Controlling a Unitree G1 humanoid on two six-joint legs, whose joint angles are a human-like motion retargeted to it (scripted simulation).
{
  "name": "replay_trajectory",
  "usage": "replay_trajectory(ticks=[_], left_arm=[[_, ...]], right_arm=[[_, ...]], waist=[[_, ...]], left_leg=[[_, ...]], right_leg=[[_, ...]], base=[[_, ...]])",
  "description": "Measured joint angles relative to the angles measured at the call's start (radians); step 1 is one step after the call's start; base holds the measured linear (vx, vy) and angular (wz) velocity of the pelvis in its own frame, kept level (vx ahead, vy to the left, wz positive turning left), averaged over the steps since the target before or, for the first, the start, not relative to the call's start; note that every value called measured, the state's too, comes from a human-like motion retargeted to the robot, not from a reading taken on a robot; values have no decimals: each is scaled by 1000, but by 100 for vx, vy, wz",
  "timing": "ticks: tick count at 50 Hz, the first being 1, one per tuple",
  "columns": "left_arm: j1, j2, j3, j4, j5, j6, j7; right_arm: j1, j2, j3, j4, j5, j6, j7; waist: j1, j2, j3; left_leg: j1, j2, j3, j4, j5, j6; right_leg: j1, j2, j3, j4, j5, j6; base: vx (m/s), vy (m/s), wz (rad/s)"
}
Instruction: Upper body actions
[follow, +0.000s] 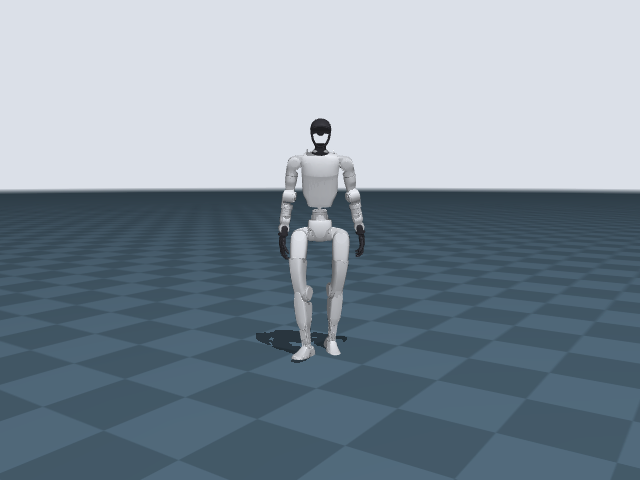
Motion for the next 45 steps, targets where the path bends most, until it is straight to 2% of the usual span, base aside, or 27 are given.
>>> replay_trajectory(ticks=[2,5,8,10,12,15,18,20,25,28,30,32,37,42,45], left_arm=[[-1,-6,17,9,-3,6,-10],[29,-18,38,17,-13,4,-14],[44,-19,37,29,-7,10,-12],[37,-19,29,39,6,18,-7],[33,-25,24,36,9,18,0],[26,-40,29,5,-2,11,-1],[23,-47,26,-41,-19,4,-17],[20,-50,23,-67,-24,1,-18],[6,-52,15,-90,-24,3,-7],[6,-57,14,-101,-25,-5,-6],[6,-60,8,-113,-24,-9,-12],[4,-59,3,-122,-24,-7,-14],[-9,-89,19,-116,-40,-9,-10],[-6,-115,33,-106,-48,-17,-6],[2,-121,30,-91,-42,-19,1]], right_arm=[[-11,-9,2,21,-17,7,-26],[-14,-23,-3,69,-18,25,-63],[-29,-31,-32,123,11,36,-70],[-33,-41,-70,152,54,41,-71],[-27,-51,-94,169,88,42,-76],[-28,-65,-108,196,129,43,-91],[-31,-70,-113,201,135,50,-105],[-24,-65,-116,201,127,58,-105],[-13,-38,-122,194,113,60,-82],[-5,-18,-113,181,115,52,-86],[-5,-7,-103,172,110,53,-85],[-10,6,-93,162,91,61,-73],[-37,23,-44,106,50,70,-52],[-53,38,-7,36,31,58,-33],[-54,48,7,0,24,52,-22]], waist=[[6,8,14],[-14,20,-12],[-34,24,-27],[-54,25,-30],[-65,29,-41],[-45,25,-54],[-49,26,-50],[-68,29,-54],[-91,9,-73],[-91,-33,-76],[-84,-91,-74],[-83,-126,-74],[-69,-127,-54],[-71,-99,-44],[-67,-56,-40]], left_leg=[[20,18,99,-2,-20,-3],[41,31,268,-19,-56,-11],[46,37,355,-17,-81,-24],[53,36,403,-11,-100,-36],[60,42,460,-3,-115,-56],[77,49,561,13,-127,-100],[103,61,624,37,-124,-142],[121,82,641,68,-98,-169],[169,79,709,132,36,-174],[188,75,723,224,139,-112],[169,84,664,371,197,-18],[103,102,549,530,190,56],[-66,59,243,682,59,-28],[-116,64,190,551,-24,-1],[-138,46,105,382,-61,-19]], right_leg=[[21,-8,-138,-12,-37,-11],[50,0,-393,-28,-103,-15],[65,10,-468,-27,-126,0],[88,6,-536,-28,-143,57],[106,11,-657,-56,-142,79],[108,41,-721,-93,-141,75],[93,68,-634,-105,-132,22],[67,70,-487,-85,-125,-25],[65,58,-346,-79,-124,-30],[81,20,-264,-82,-118,-29],[97,-41,-192,-75,-113,-20],[110,-81,-164,-68,-96,-12],[133,-77,-75,-60,-69,-21],[148,-51,4,-43,-35,-42],[161,-4,55,-37,-19,-59]], base=[[-30,0,-263],[-19,-4,-284],[-17,-20,-236],[-18,-8,-225],[-10,-13,-196],[-7,-21,-244],[-3,-23,-196],[8,-11,-156],[10,-17,-139],[17,-26,-139],[20,-16,-152],[20,-19,-124],[9,-8,-154],[11,-5,-136],[16,-2,-154]])
